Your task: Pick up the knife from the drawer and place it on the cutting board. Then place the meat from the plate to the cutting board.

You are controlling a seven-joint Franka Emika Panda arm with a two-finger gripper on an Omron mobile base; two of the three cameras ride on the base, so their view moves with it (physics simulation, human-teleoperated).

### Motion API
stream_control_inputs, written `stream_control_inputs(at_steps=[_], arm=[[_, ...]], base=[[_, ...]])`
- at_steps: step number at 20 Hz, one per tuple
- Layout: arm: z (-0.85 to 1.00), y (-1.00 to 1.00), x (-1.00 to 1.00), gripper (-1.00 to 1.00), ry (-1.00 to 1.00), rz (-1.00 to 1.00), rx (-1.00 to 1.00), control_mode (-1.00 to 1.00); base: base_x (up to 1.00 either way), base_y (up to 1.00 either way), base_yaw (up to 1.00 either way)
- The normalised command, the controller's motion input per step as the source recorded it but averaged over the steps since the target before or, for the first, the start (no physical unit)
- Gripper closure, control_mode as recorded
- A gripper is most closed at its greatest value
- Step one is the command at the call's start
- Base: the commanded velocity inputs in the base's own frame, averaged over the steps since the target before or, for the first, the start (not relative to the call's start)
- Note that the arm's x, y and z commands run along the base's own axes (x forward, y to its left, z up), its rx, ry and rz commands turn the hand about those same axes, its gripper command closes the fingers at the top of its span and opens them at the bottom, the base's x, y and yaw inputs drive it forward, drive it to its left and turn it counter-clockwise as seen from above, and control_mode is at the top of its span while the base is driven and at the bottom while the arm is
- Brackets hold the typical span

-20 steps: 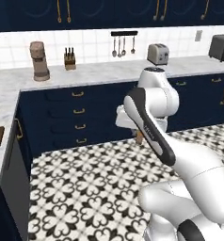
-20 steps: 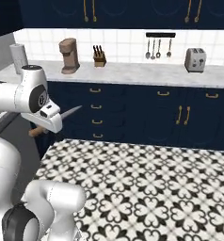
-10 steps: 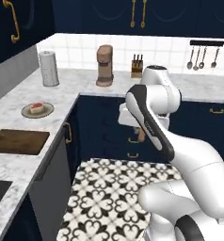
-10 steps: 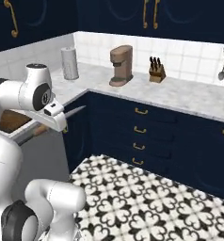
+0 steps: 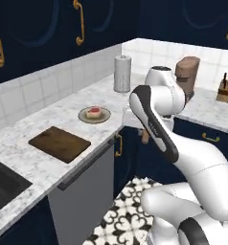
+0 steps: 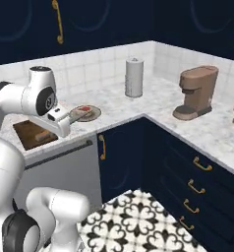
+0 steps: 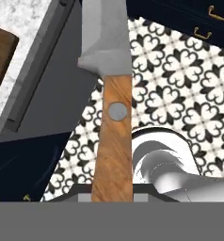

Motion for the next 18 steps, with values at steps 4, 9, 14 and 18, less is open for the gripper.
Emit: stream_control_inputs(at_steps=[4,9,14,18], arm=[[0.00,0.00,0.00,1.00,0.00,0.00,0.00,1.00],[0.00,0.00,0.00,1.00,0.00,0.00,0.00,1.00],[0.00,0.00,0.00,1.00,0.00,0.00,0.00,1.00],[0.00,0.00,0.00,1.00,0.00,0.00,0.00,1.00]], base=[[0.82,-0.19,0.79],[0.56,-0.49,0.66],[0.76,-0.43,0.37],[0.77,-0.05,0.22]])
